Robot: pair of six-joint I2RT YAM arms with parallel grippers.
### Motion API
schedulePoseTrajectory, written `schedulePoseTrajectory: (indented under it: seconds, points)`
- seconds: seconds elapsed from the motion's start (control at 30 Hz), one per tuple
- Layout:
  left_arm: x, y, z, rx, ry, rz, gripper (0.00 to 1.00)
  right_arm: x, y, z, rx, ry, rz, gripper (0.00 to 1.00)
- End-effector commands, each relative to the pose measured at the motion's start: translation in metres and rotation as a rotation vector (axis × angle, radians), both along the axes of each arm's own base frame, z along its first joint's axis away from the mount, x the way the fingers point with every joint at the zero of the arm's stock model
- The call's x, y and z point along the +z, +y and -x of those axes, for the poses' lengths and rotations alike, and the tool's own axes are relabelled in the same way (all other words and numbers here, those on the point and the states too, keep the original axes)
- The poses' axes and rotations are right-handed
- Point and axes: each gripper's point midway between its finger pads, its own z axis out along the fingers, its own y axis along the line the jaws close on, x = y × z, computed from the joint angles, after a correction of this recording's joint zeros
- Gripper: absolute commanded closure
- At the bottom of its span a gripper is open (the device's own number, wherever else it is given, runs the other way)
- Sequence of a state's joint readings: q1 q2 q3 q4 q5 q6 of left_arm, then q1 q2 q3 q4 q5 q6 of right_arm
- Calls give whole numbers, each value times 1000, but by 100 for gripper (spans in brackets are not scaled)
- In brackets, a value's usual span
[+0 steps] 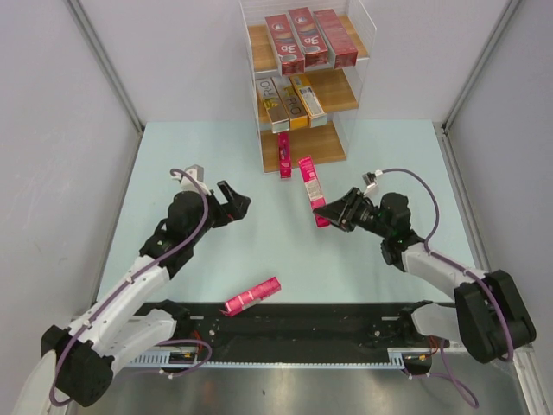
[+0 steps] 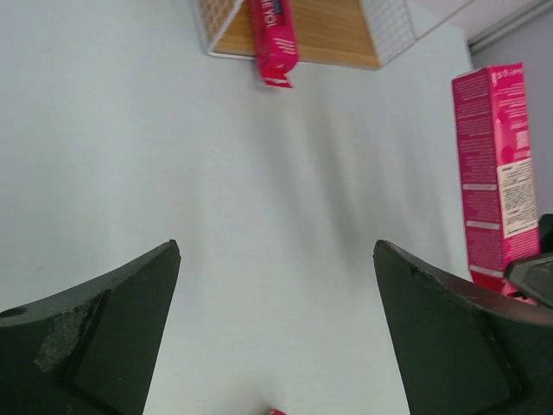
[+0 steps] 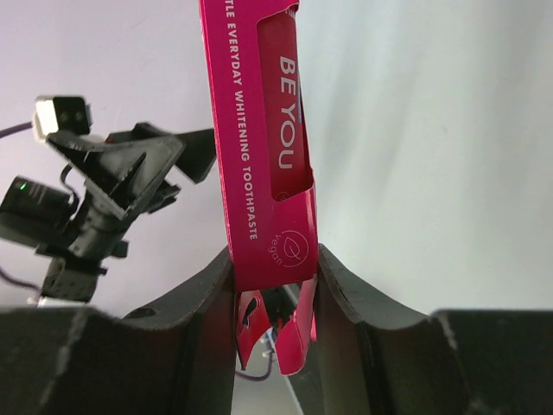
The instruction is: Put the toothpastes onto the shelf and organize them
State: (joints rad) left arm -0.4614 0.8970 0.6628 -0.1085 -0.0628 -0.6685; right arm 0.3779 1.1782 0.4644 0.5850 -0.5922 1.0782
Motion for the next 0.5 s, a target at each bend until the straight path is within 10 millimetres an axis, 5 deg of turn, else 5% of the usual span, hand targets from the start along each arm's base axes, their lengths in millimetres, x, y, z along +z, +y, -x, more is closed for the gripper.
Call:
schedulePoseTrajectory:
  seconds: [0.0, 0.2, 0.23, 0.3, 0.37, 0.4, 0.47]
  points:
    - [7, 28, 1, 100, -22, -119, 0, 16, 5, -25, 16, -101, 19, 78]
    - [5, 23, 1, 69, -34, -123, 0, -7, 12, -74, -7, -56, 39, 78]
    - [5, 23, 1, 67, -34, -124, 0, 4, 15, -86, -9, -80, 28, 79]
    - [2, 21, 1, 58, -31, -127, 0, -11, 18, -105, -8, -42, 23, 79]
    - [-3, 21, 2, 55, -25, -130, 0, -5, 18, -126, -23, -65, -1, 80]
    - [-4, 22, 1, 57, -25, -128, 0, -21, 15, -139, -38, -19, 0, 80]
    - [-6, 21, 3, 51, -30, -126, 0, -13, 16, -158, -46, -48, -17, 81]
